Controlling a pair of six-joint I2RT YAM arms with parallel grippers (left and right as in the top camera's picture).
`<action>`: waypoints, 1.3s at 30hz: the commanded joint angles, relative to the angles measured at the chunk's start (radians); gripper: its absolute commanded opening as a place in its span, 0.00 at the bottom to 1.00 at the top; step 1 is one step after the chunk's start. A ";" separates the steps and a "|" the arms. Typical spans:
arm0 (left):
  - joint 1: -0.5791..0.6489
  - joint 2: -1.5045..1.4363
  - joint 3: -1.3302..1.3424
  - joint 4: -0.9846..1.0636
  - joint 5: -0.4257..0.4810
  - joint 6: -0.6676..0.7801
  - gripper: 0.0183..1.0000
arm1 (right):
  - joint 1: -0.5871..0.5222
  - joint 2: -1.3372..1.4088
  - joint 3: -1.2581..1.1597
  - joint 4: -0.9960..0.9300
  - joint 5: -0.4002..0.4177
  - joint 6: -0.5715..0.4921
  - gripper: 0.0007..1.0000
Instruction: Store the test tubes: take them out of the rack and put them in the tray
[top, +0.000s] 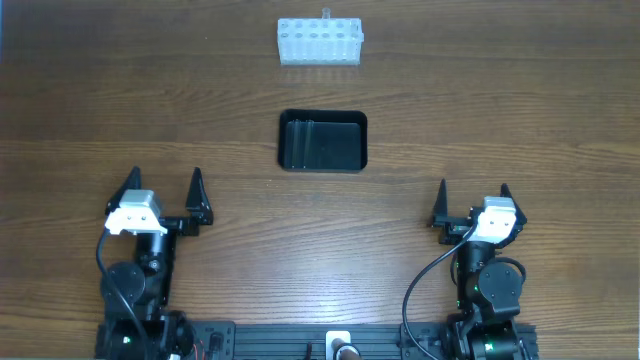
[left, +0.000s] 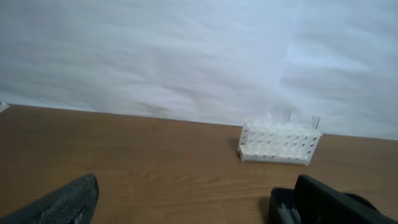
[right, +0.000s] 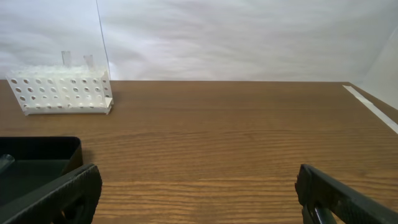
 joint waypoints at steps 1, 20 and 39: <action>0.007 -0.082 -0.058 -0.053 0.014 0.014 1.00 | -0.007 -0.007 -0.006 -0.001 -0.004 0.000 0.99; 0.015 -0.113 -0.068 -0.163 0.021 0.018 1.00 | -0.007 -0.007 -0.006 -0.001 -0.004 0.000 0.99; 0.015 -0.113 -0.068 -0.164 0.021 0.018 1.00 | -0.007 -0.007 -0.006 -0.001 -0.004 0.000 0.99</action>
